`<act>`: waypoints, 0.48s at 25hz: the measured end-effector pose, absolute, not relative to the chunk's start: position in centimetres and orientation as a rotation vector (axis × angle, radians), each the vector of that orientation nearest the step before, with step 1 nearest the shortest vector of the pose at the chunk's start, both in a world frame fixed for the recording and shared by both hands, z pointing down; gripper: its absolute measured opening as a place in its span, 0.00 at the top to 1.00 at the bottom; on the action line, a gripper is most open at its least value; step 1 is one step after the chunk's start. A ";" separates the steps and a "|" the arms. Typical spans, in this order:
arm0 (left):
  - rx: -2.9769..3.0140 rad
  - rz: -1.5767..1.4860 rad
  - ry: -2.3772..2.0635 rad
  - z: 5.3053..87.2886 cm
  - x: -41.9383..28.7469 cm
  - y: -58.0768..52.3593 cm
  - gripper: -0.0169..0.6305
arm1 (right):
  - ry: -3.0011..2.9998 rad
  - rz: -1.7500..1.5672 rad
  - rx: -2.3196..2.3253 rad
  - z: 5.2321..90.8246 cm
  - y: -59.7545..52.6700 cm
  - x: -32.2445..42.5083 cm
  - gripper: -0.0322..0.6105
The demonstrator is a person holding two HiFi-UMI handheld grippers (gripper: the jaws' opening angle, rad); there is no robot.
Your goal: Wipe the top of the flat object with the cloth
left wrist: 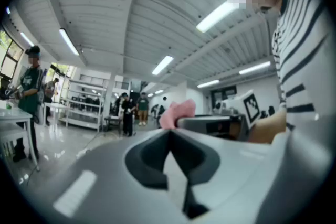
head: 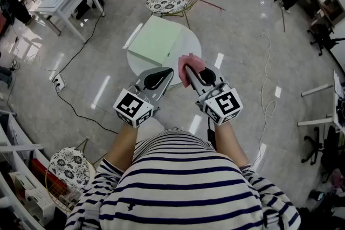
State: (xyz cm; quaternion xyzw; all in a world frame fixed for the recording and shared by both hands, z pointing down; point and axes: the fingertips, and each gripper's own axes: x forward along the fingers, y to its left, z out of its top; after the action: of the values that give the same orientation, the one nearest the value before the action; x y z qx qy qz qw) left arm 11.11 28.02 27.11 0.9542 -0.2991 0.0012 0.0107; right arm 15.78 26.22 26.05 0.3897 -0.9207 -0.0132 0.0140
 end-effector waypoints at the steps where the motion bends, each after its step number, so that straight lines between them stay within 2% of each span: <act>1: 2.980 0.007 -0.928 27.2 11.3 28.0 0.96 | -2.865 -0.044 1.214 26.1 26.2 15.8 0.85; 12: 2.971 0.036 -0.888 28.1 11.8 27.6 0.96 | -2.842 -0.030 1.212 27.0 25.8 15.6 0.85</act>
State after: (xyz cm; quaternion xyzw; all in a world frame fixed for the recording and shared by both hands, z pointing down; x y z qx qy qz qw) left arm 11.80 27.59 28.14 0.9579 -0.2862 0.0115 0.0203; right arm 15.64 25.81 26.97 0.3922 -0.9194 -0.0097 0.0259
